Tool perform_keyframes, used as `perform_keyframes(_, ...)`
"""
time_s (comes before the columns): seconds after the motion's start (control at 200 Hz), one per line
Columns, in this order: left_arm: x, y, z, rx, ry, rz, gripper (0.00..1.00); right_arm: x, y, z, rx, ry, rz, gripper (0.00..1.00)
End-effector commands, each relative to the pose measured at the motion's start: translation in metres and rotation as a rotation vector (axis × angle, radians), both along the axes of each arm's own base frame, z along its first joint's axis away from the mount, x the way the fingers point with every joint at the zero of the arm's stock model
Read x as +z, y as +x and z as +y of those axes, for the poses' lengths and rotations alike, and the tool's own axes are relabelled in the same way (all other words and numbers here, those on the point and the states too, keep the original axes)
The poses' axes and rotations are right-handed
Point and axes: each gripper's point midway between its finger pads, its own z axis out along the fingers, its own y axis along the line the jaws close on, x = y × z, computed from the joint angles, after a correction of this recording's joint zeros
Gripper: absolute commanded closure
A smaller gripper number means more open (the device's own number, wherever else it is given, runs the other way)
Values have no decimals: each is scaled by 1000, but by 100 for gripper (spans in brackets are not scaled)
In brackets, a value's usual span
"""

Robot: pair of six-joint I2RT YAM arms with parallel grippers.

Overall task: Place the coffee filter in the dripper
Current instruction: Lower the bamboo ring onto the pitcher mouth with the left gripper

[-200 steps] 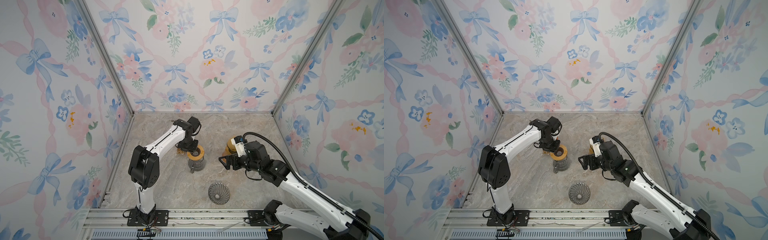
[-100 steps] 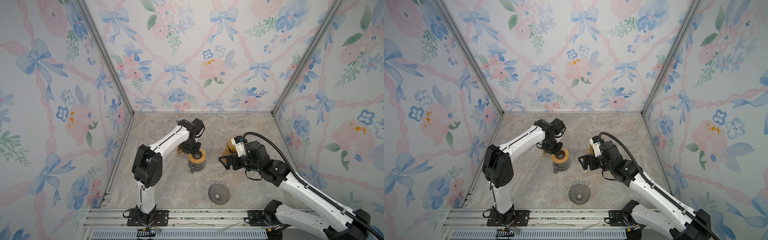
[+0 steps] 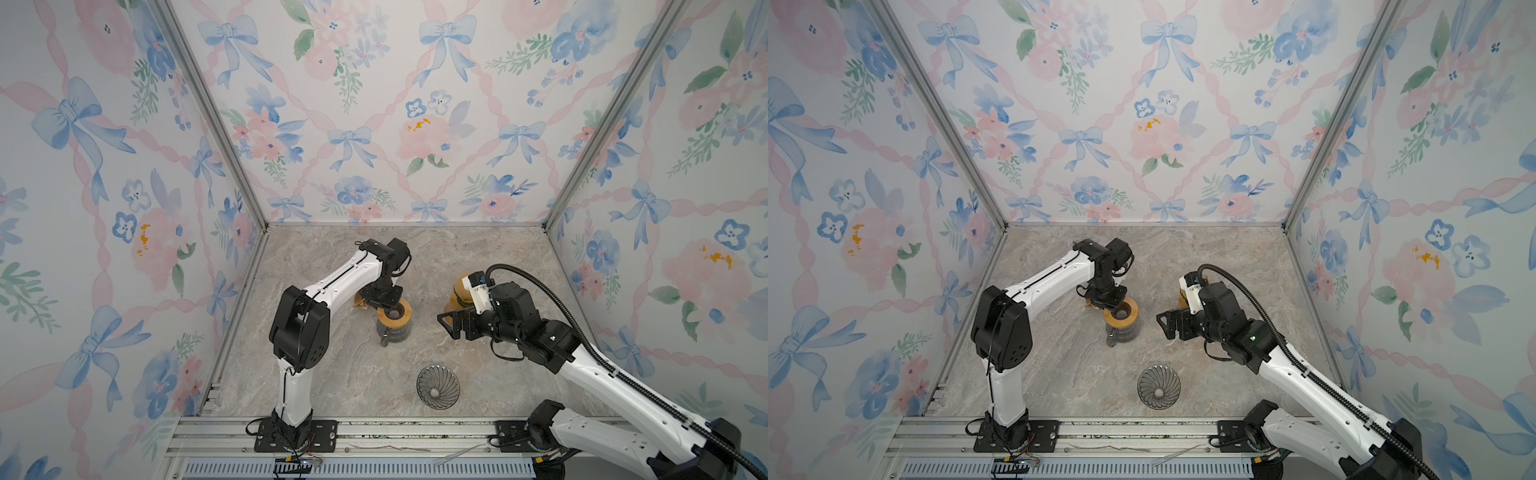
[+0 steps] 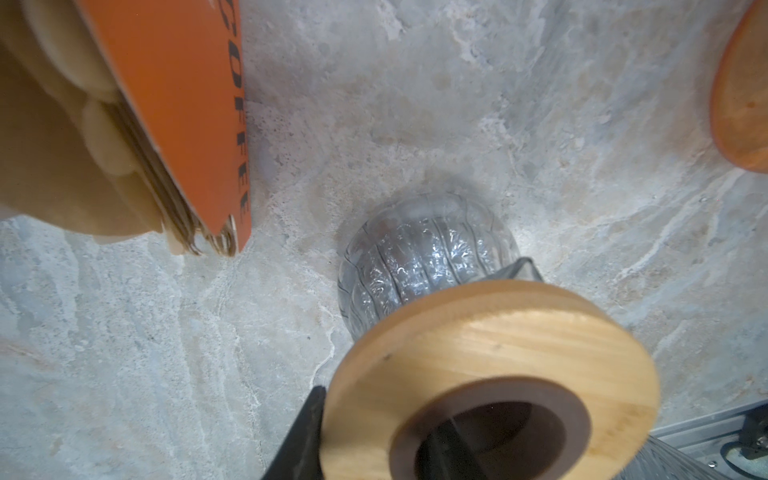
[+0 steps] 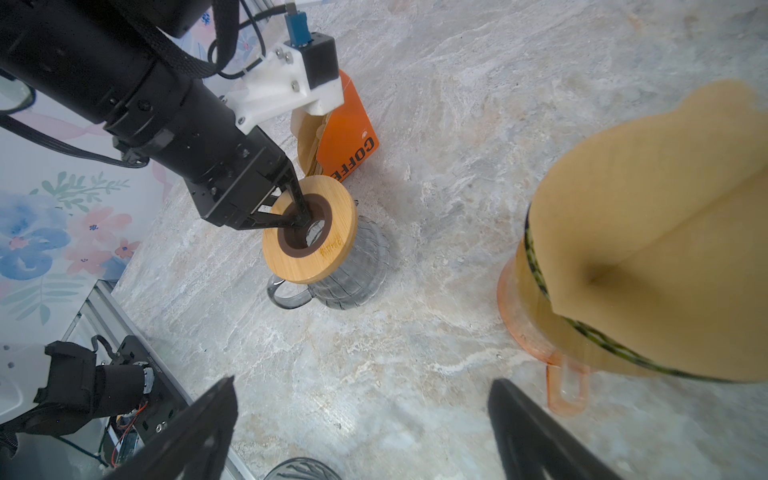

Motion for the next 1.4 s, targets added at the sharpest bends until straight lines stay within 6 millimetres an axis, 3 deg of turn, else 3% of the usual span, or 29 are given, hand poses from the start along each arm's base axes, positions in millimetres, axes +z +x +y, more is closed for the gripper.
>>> perform_keyframes(0.0, -6, -7, 3, -14, 39, 23, 72, 1, -6, -2, 0, -2, 10, 4)
perform_keyframes(0.7, -12, -72, 1, -73, 52, 96, 73, -2, -5, 3, 7, 7, 18, 4)
perform_keyframes(1.395, -4, -56, 4, -22, 16, 56, 68, -3, -6, 5, 10, 6, 20, 4)
